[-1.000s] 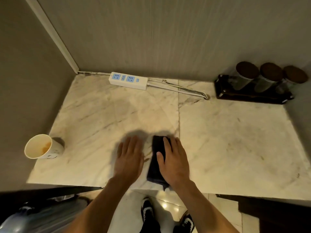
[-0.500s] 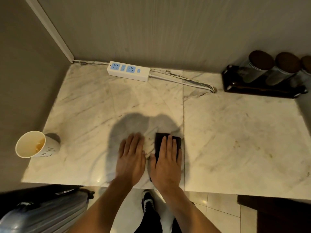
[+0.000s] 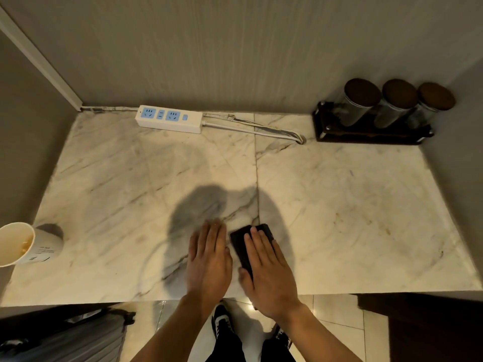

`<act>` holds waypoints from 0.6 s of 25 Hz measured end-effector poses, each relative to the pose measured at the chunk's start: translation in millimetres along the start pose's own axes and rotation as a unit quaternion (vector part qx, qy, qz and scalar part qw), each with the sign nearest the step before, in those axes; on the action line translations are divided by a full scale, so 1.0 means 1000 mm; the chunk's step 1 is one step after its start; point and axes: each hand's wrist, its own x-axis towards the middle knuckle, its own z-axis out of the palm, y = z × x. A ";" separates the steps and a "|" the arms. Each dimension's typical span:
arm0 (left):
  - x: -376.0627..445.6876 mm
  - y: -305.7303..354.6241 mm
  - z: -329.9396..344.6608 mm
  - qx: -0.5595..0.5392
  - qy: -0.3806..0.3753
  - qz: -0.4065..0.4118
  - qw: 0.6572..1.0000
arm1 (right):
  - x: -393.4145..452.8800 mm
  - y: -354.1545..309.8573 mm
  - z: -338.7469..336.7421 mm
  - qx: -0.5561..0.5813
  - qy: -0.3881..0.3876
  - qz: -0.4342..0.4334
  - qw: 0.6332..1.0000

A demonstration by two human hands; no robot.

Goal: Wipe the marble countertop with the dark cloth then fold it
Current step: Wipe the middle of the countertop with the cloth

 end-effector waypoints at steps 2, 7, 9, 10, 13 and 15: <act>0.001 0.007 0.002 0.002 -0.001 0.000 1.000 | -0.002 0.018 -0.005 -0.009 -0.010 -0.029 0.999; 0.005 0.024 0.006 0.001 0.001 0.000 1.000 | 0.005 0.053 -0.019 -0.042 -0.028 -0.074 0.996; 0.009 0.029 0.008 0.003 -0.002 0.005 1.000 | 0.013 0.065 -0.025 -0.058 -0.040 -0.092 0.993; 0.012 0.031 0.010 0.002 -0.004 0.006 1.000 | 0.019 0.070 -0.027 -0.066 -0.046 -0.097 0.992; 0.019 0.037 0.013 0.001 -0.009 0.005 1.000 | 0.034 0.081 -0.034 -0.075 -0.062 -0.106 0.990; 0.025 0.042 0.015 -0.008 -0.011 -0.006 1.000 | 0.045 0.086 -0.036 -0.074 -0.074 -0.116 0.988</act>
